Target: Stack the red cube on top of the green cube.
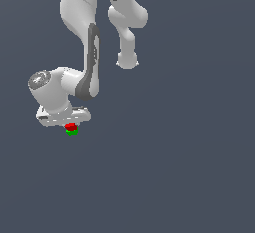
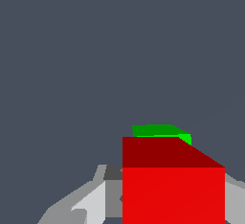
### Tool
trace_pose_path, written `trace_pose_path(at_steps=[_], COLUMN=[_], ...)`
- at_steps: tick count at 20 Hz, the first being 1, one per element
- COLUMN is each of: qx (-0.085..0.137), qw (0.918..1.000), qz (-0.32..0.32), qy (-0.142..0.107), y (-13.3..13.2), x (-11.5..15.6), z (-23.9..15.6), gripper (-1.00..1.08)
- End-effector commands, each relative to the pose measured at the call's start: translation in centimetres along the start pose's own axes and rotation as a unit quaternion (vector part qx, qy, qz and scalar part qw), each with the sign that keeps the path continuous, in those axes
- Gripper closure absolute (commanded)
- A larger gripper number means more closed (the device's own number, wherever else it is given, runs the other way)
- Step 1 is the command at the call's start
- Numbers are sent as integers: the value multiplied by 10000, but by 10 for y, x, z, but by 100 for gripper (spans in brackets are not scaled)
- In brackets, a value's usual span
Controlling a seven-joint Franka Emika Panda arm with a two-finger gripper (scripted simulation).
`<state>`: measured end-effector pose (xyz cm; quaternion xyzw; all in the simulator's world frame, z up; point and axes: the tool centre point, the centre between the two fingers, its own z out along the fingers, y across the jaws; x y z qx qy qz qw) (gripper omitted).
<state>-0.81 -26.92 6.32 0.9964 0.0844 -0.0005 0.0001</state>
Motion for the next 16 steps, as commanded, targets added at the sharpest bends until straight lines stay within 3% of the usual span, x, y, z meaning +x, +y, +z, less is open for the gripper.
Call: trace_pose_path(at_steps=[1, 6, 7, 16], qx=[-1, -1, -1, -1], qw=[10000, 10000, 10000, 10000], qz=[-9, -9, -9, -9], qy=[5, 5, 5, 5], y=[7, 11, 11, 11], x=[1, 2, 2, 2], z=[1, 1, 1, 1], gripper=[108, 108, -92, -92])
